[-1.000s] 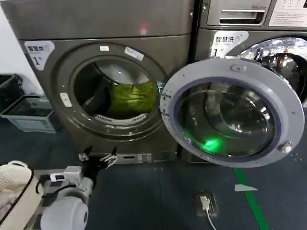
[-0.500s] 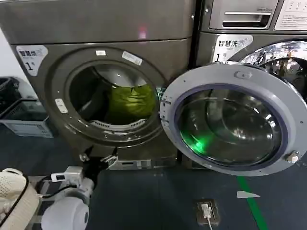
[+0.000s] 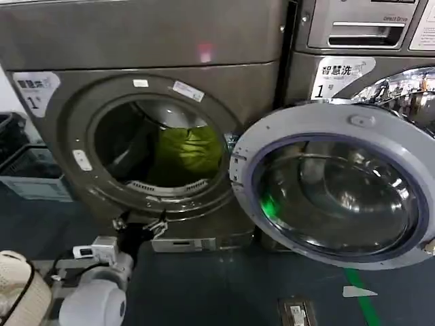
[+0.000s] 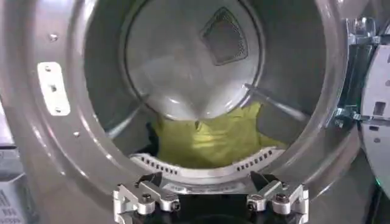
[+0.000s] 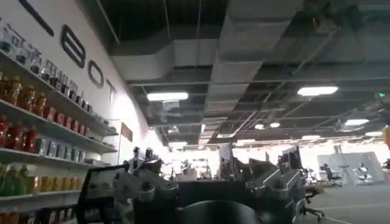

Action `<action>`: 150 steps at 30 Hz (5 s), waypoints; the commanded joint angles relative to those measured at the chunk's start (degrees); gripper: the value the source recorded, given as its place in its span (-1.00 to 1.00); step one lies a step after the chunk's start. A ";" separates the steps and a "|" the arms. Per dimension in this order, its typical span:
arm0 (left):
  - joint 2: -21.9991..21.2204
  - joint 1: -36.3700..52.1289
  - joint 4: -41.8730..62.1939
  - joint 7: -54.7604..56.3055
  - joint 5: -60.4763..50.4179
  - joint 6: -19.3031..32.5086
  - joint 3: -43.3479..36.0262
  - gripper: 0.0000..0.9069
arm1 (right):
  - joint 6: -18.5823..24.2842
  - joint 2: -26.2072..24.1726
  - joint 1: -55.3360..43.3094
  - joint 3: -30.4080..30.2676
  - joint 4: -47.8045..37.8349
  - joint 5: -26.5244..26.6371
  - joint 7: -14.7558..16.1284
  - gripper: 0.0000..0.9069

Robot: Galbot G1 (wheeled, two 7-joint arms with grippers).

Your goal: Grasp the clothes from the dryer.

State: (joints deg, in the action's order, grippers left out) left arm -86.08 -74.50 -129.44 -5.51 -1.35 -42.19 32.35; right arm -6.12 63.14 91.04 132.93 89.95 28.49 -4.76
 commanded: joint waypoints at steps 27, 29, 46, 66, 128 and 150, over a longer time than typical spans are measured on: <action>0.22 0.12 0.64 -0.18 -0.06 -2.81 0.09 1.00 | 0.22 0.20 1.24 0.86 -0.37 0.00 -0.04 1.00; 0.24 0.20 0.74 -0.18 -0.06 -2.81 0.10 1.00 | 0.23 0.26 1.25 0.85 -0.34 -0.02 -0.04 1.00; 0.18 0.67 1.64 -0.23 -0.11 -2.81 0.04 1.00 | 0.29 0.60 1.15 0.55 -0.30 -0.23 -0.01 1.00; 0.89 19.13 22.16 0.70 -4.01 0.40 -2.38 1.00 | 2.33 0.98 1.92 0.21 -0.94 -0.18 0.01 1.00; 2.32 69.52 85.70 -69.63 -79.12 59.25 -2.41 1.00 | 3.72 2.35 1.82 -2.49 0.71 -0.49 0.20 1.00; 2.92 69.57 99.02 -66.41 -70.80 56.96 -4.54 1.00 | 4.30 2.91 -0.30 -5.76 1.10 -1.97 0.03 1.00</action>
State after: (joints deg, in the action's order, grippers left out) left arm -83.35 -4.73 -34.84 -72.08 -76.61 14.85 28.40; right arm -1.86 65.99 91.21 127.91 90.98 26.68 -4.69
